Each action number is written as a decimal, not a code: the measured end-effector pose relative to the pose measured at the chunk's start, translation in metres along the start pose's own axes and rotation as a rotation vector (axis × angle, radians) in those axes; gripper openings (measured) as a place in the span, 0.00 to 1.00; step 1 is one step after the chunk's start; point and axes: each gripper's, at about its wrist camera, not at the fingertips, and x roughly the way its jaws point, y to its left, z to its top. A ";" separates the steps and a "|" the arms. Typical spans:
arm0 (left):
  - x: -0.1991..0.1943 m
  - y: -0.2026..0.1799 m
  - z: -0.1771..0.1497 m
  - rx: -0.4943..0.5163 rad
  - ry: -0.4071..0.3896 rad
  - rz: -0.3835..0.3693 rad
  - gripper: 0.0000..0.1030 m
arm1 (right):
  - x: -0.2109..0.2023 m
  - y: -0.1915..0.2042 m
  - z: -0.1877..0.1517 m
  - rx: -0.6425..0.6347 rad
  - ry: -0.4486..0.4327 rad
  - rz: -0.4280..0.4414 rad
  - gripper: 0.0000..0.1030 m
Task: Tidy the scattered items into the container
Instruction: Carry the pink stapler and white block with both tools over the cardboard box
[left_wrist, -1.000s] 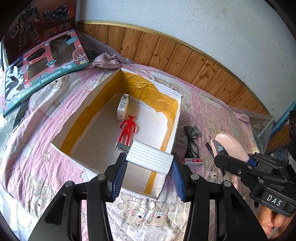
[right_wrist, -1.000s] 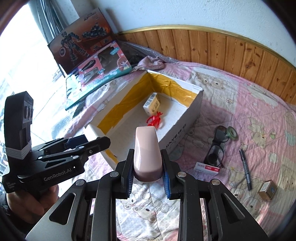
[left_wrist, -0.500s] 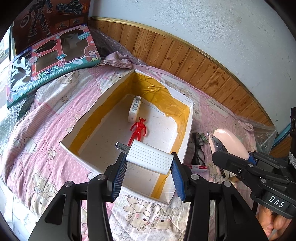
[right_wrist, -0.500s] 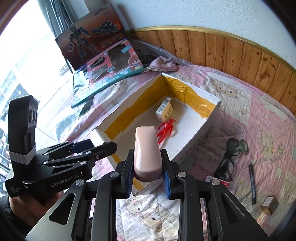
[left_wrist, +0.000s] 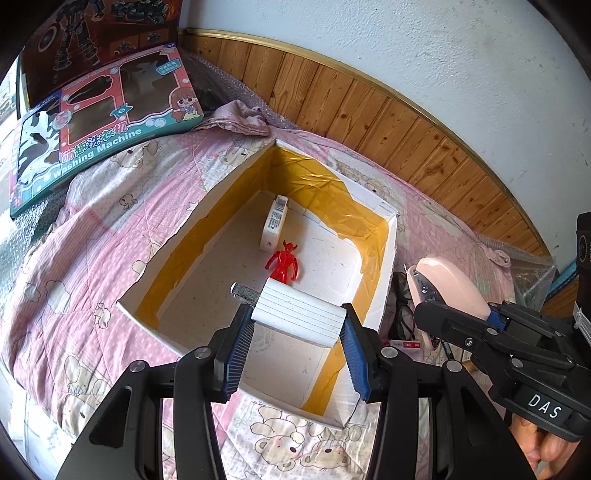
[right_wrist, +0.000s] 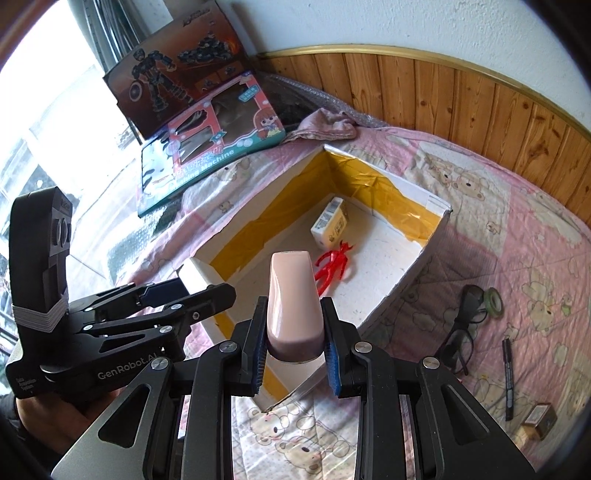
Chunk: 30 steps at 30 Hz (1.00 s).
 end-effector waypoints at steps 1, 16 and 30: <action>0.002 0.001 0.001 0.001 0.002 0.000 0.47 | 0.001 -0.001 0.002 0.001 0.001 0.000 0.27; 0.027 0.017 0.027 -0.027 0.031 0.011 0.47 | 0.020 -0.015 0.026 0.031 0.008 0.007 0.27; 0.058 0.019 0.046 -0.011 0.071 0.028 0.47 | 0.049 -0.035 0.046 0.053 0.039 0.015 0.27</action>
